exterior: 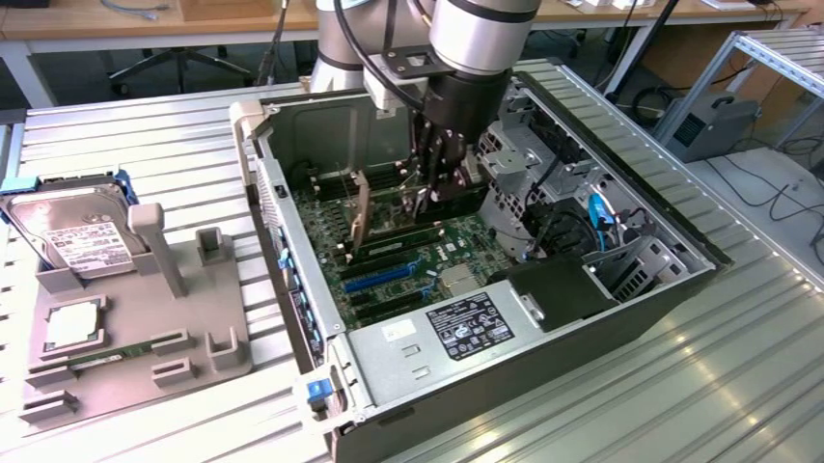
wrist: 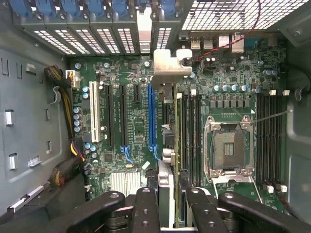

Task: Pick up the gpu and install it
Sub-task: 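Insert the gpu into the slot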

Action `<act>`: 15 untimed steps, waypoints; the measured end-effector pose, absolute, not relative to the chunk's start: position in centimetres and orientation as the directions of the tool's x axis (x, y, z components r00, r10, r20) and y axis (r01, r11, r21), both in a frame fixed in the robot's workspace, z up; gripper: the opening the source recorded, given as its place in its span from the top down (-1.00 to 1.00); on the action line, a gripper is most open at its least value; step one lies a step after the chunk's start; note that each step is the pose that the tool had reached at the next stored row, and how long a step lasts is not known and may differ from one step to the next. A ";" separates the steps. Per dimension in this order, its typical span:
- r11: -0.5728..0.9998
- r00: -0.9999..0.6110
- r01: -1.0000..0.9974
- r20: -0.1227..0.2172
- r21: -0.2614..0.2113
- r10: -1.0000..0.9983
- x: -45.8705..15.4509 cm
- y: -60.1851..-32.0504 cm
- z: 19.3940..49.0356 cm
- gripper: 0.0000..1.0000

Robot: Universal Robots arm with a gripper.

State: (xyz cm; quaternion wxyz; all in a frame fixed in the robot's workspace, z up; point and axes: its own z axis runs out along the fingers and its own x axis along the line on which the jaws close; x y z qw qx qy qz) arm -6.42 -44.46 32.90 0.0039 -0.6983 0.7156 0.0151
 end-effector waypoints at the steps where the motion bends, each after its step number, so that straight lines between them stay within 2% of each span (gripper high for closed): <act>1: 0.024 -0.025 -1.000 -0.027 0.016 -0.999 -6.5 -44.5 32.9 0.47; 15: 0.024 -0.025 -1.000 -0.027 0.016 -0.999 -7.0 -44.8 32.8 0.47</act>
